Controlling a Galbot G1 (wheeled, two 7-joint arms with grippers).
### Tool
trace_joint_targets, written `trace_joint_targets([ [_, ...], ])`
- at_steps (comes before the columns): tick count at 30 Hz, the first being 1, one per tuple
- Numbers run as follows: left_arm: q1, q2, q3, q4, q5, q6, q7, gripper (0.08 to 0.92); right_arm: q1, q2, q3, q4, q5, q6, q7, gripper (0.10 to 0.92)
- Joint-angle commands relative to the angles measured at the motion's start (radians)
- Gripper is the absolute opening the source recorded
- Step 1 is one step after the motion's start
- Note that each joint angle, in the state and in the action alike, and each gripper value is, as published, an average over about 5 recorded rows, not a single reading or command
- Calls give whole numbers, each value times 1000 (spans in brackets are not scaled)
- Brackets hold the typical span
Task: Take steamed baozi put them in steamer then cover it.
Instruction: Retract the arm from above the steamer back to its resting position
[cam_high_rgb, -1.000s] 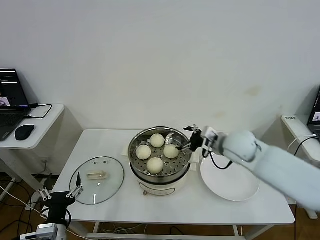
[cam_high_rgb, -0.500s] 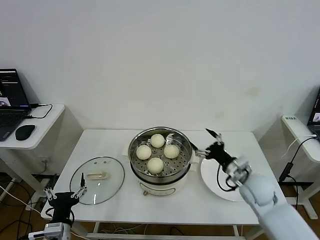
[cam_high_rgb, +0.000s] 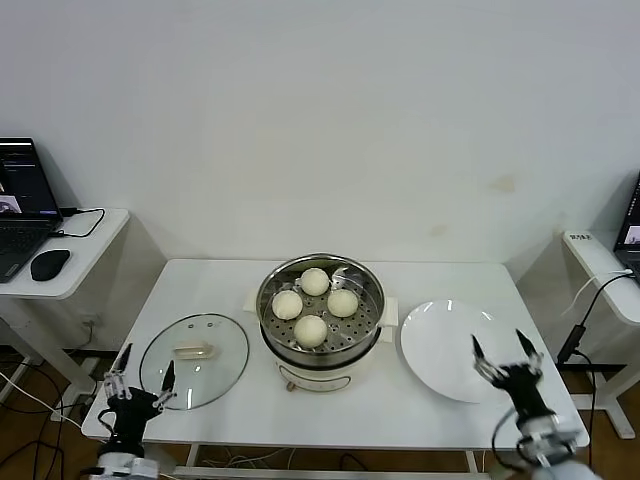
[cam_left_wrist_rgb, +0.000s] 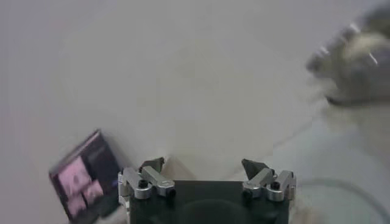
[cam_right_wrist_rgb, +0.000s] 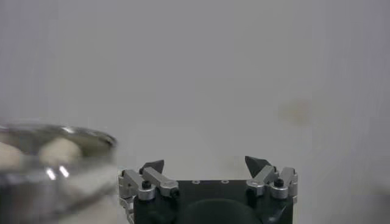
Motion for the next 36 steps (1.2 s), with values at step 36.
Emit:
trace_joint_targets([
  [36, -569, 83, 193, 670, 616, -45, 58, 823, -227, 237, 153, -1, -149, 102, 32, 823],
])
